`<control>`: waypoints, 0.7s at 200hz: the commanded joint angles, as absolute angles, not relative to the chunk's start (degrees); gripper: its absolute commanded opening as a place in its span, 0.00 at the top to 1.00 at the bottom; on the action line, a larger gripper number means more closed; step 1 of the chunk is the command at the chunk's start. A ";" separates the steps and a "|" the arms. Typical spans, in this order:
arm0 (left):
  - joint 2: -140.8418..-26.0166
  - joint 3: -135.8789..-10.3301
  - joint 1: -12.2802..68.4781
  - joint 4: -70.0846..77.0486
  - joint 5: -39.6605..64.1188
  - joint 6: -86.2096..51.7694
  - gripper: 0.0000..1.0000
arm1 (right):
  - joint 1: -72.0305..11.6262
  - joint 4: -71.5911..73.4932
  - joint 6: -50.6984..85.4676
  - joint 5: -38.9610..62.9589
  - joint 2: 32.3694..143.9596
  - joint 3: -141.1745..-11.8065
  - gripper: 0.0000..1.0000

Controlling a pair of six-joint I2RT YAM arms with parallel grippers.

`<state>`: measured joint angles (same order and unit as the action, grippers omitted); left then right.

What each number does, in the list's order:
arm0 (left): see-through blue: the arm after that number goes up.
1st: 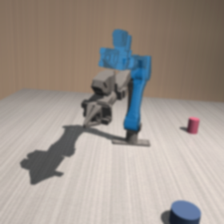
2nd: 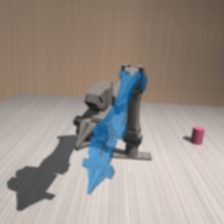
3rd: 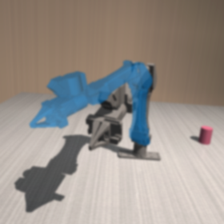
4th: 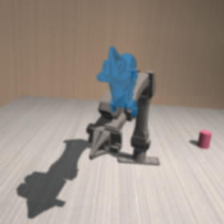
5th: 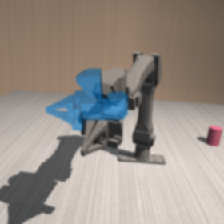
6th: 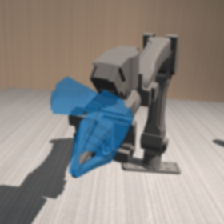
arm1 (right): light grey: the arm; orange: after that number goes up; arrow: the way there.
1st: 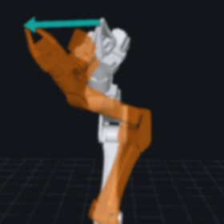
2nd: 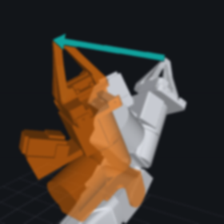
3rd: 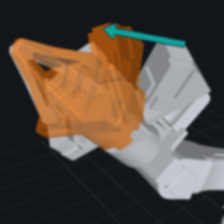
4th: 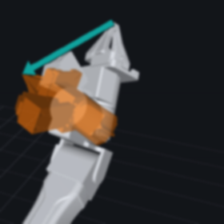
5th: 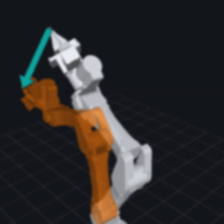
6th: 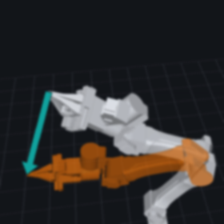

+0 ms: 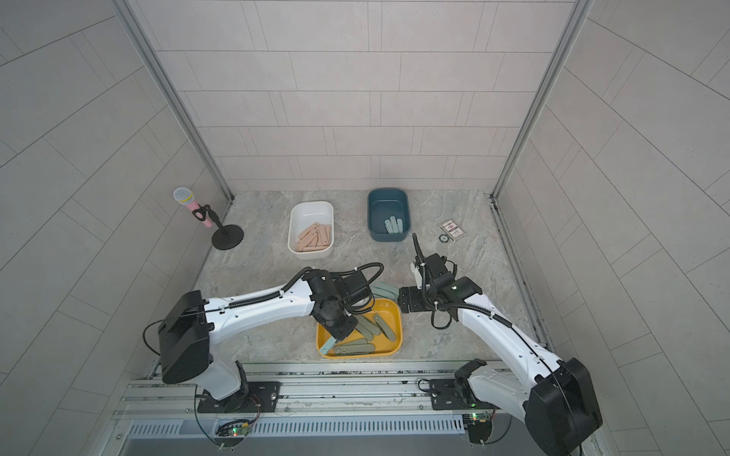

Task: Place the fruit knives into the storage box by color
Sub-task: Place the fruit knife in the storage box.

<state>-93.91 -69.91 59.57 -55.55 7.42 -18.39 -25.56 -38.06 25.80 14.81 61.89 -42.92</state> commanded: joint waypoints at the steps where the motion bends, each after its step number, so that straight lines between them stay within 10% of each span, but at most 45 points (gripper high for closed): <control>1: -94.73 -69.33 59.85 -49.82 5.82 -19.08 0.74 | -28.65 -38.82 28.21 16.71 61.68 -41.98 0.11; 75: -102.25 -73.01 59.85 -46.42 8.36 -16.22 0.71 | -35.43 -36.67 30.83 18.93 65.86 -40.49 0.12; 140: -95.83 -71.45 54.58 -45.32 10.39 -20.64 0.31 | -40.81 -30.63 31.47 21.93 69.09 -39.20 0.24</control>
